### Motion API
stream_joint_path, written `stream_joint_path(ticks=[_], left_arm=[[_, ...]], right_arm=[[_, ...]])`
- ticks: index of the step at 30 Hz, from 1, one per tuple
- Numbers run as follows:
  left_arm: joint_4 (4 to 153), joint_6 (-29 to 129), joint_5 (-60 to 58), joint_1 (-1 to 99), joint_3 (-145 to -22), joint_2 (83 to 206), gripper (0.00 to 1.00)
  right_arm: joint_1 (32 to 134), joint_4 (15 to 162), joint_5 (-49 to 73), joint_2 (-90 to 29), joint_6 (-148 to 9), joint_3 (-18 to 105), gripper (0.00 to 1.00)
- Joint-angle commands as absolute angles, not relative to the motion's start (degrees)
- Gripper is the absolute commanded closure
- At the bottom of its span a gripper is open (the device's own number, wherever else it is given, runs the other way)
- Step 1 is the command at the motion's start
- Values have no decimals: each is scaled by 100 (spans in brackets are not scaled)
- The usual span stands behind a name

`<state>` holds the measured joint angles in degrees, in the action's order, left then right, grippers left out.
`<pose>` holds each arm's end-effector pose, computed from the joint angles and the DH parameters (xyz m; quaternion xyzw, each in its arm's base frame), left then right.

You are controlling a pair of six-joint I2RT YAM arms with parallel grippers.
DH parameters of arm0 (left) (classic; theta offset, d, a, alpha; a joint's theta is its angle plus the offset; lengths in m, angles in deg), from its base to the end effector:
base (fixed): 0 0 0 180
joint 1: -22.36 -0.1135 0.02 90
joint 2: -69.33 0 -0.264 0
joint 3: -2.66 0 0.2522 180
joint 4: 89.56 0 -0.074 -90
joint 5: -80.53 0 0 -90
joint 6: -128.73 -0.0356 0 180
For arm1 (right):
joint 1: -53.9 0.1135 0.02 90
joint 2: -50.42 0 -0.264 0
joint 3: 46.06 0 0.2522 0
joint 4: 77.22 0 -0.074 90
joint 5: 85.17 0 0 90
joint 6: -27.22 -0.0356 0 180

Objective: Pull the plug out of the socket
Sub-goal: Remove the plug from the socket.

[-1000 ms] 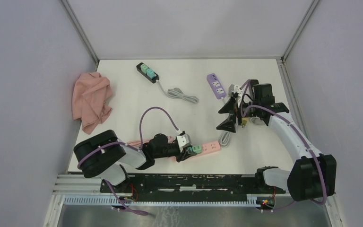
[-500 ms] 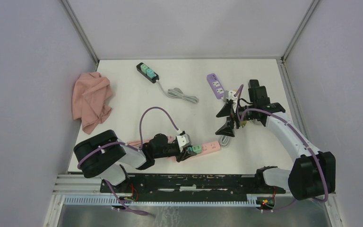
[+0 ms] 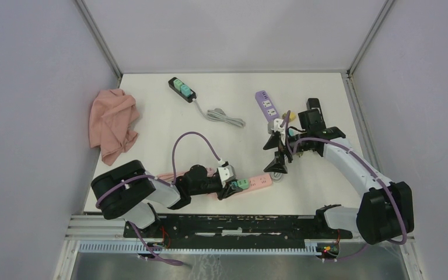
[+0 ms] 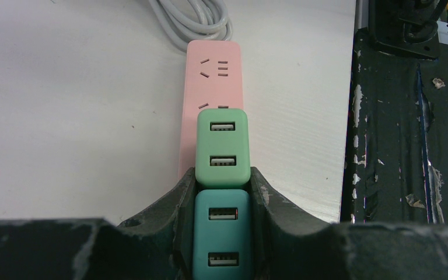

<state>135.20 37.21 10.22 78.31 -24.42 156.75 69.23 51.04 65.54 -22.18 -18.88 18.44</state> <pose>0.1225 -0.2027 0.1292 0.4679 0.6384 -0.3936 0.4676 0.2200 0.0925 0.2508 -0.5260 0.6594 0.4175 0.3380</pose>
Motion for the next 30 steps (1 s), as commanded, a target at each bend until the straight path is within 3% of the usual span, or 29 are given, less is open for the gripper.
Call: stream_joint_path(ticks=[1,21,30], left_arm=[[13746,3882,1057,7806,-2472,15766,97],[14040,3980,1154,7813,-2520,15828,97],[14213,4061,1204,7809,-2566,15869,97]], right_arm=[[7065,5049,6534,-2270,-1568,1842,0],[8397,5674,5586,-2616,-1532,1626,2],[9242,5900,5019,-2866,-1349,1594,20]])
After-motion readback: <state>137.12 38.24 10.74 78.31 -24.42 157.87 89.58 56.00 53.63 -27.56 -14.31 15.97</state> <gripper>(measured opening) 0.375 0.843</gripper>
